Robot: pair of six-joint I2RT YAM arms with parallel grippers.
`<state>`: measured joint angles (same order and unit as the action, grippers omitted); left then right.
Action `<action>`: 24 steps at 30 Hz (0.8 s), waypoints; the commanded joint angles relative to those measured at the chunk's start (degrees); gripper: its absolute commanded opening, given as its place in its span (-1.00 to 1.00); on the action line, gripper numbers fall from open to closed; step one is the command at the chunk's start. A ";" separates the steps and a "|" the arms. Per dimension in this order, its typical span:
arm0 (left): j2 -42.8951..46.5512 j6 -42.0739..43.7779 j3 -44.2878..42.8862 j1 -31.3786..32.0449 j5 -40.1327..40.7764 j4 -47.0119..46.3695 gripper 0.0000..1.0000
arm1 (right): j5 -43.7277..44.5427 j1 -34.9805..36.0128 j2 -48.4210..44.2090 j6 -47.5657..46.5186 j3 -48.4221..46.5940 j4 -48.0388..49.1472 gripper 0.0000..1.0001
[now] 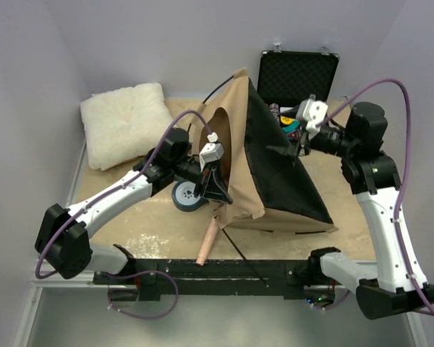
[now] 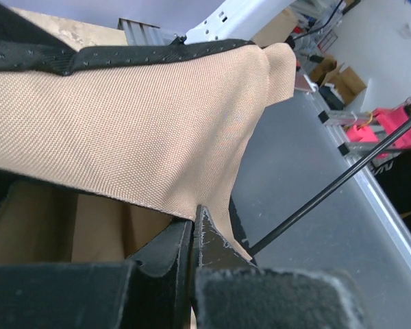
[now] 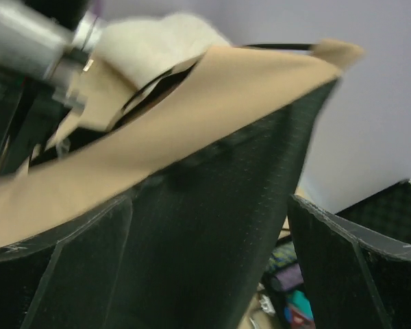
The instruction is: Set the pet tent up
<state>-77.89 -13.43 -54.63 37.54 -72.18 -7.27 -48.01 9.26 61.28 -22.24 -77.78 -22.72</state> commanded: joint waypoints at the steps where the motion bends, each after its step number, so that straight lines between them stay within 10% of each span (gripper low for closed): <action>1: -0.51 28.34 -8.20 -1.94 -6.29 27.98 -1.00 | -11.14 -0.03 -2.12 -41.95 -3.27 -34.88 0.96; 12: -2.00 38.03 -11.37 -2.21 -5.95 38.46 -1.00 | -16.49 0.76 -19.52 -74.51 12.99 -39.59 0.97; 24: -4.73 42.43 -15.06 -2.12 -5.78 44.36 -1.00 | -18.96 12.62 -13.56 -78.04 15.02 -39.68 0.92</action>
<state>-82.24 25.58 -66.65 35.64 -75.66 36.34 -64.53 19.35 43.92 -97.43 -62.85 -62.15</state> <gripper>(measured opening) 0.019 0.970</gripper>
